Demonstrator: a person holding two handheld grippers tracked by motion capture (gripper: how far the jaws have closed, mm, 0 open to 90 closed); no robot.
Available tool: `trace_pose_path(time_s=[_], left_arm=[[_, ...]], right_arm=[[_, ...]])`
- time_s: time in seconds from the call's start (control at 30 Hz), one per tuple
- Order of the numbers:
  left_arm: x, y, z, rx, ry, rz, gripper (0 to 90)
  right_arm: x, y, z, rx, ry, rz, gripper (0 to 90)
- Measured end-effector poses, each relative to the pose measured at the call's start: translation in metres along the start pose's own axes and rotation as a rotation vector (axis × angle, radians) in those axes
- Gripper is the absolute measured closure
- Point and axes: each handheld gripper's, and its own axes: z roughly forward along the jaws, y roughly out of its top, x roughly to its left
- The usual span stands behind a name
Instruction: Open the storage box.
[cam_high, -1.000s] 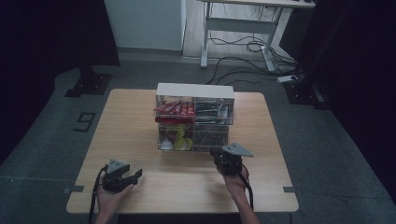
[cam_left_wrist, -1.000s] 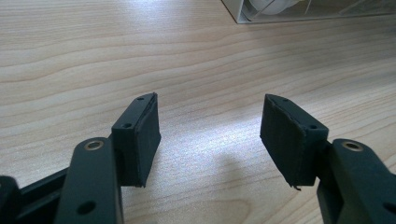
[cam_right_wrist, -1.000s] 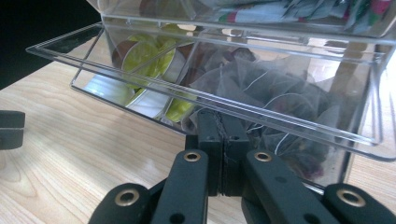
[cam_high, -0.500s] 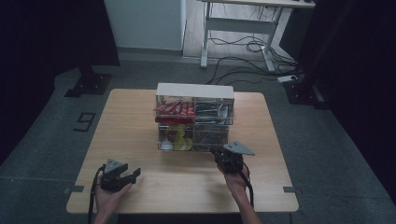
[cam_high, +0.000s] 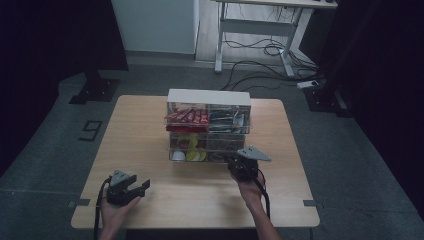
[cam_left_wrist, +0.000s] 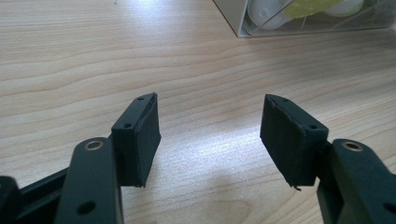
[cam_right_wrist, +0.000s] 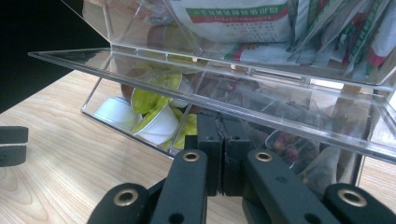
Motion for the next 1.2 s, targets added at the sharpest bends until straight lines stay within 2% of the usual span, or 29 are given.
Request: trace_pose_path(time_s=[0.53, 0.7, 1.2], left_arm=[[0.001, 0.0, 0.0, -0.006, 0.001, -0.009, 38.1], [0.001, 0.0, 0.0, -0.004, 0.004, -0.011, 38.1], [0.001, 0.0, 0.0, -0.006, 0.006, -0.009, 38.2]], right_arm=[[-0.005, 0.029, -0.003, -0.023, -0.002, 0.014, 87.6], [-0.009, 0.037, 0.001, -0.02, 0.003, 0.034, 87.6], [-0.009, 0.038, 0.005, -0.013, -0.005, 0.031, 87.3]])
